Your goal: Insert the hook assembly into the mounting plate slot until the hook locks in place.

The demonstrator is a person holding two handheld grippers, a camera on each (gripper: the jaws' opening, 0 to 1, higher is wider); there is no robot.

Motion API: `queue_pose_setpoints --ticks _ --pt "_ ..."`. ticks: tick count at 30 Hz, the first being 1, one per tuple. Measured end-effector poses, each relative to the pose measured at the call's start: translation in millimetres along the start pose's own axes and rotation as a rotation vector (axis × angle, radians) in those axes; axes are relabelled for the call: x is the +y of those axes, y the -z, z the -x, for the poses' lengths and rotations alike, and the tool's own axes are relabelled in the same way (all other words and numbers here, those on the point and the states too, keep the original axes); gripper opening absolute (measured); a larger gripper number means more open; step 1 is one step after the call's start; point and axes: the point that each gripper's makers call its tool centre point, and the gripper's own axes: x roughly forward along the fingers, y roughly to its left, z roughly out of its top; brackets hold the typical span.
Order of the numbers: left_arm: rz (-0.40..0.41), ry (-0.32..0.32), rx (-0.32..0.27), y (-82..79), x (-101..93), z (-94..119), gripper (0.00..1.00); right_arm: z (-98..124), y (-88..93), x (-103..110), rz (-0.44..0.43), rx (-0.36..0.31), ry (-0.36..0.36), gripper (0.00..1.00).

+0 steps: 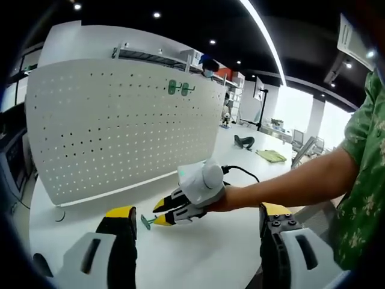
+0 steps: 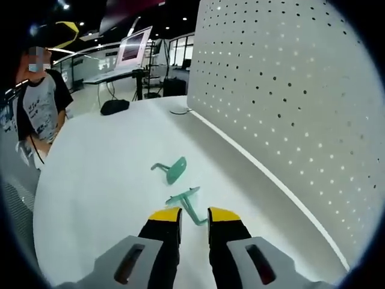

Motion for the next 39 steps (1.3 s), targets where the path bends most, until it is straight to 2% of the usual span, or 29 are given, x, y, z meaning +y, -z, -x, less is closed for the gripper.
queue_pose_setpoints --ticks 22,39 --pt "0.015 -0.003 -0.001 2.1 7.6 0.7 0.85 -11.7 6.0 4.3 0.034 0.044 -0.056 0.08" --pt "0.018 -0.004 0.003 4.2 9.1 -0.8 0.84 -11.4 7.9 5.8 0.013 0.057 -0.082 0.02"
